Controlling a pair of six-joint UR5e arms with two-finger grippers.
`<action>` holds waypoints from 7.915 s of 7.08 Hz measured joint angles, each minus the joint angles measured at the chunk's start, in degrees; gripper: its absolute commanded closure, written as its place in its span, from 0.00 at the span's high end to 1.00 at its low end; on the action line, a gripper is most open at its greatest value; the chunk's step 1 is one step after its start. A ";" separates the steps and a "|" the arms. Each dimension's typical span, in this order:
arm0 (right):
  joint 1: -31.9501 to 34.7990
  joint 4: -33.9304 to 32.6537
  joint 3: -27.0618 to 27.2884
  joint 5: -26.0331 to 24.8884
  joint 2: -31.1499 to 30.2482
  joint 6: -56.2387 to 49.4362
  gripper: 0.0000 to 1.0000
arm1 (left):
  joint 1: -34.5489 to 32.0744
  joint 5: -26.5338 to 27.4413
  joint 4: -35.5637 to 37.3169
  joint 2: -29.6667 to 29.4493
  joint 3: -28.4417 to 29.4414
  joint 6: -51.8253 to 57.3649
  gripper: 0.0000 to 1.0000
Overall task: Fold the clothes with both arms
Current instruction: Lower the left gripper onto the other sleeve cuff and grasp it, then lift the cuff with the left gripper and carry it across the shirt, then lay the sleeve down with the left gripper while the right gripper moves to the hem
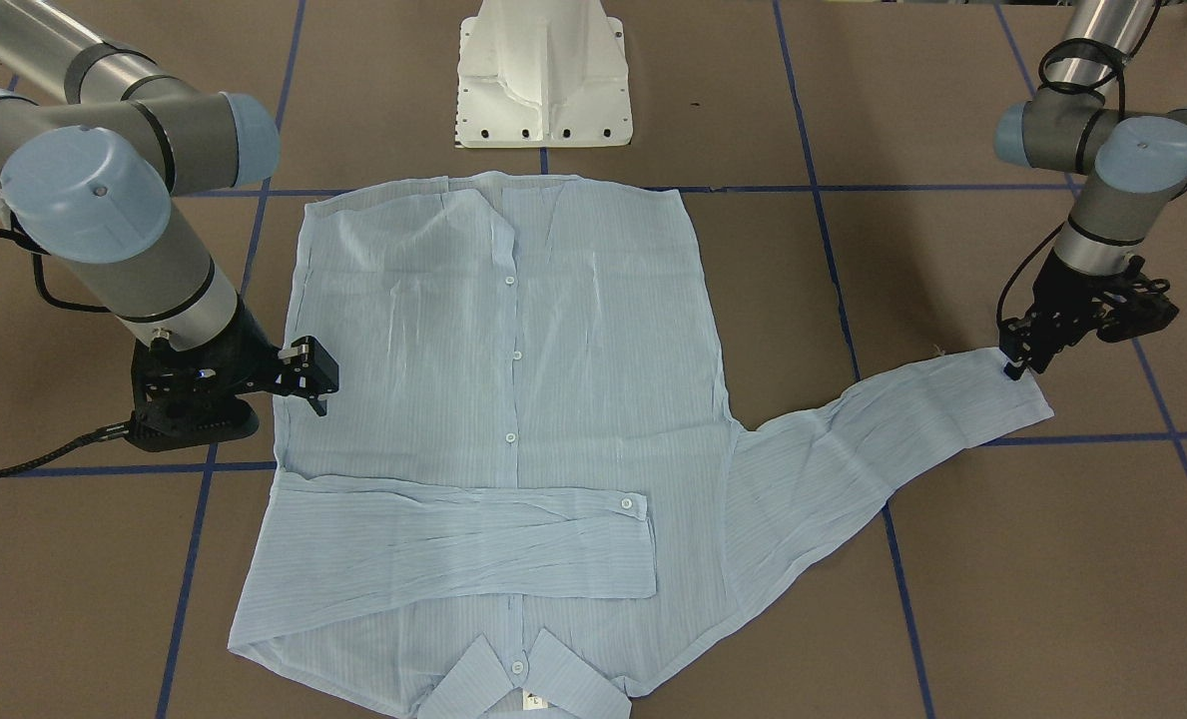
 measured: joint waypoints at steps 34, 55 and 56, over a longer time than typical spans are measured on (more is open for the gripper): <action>2.59 0.26 14.29 -0.06 -20.27 -3.50 1.00 | -2.15 -8.11 41.45 -49.80 -9.56 -24.36 0.00; -1.07 9.46 14.90 -1.40 -20.55 8.87 1.00 | 16.50 1.53 13.75 -56.68 16.27 -19.06 0.99; -4.66 11.67 16.24 -3.84 -21.28 14.42 1.00 | 15.38 -0.66 15.28 -50.97 9.33 -16.27 0.99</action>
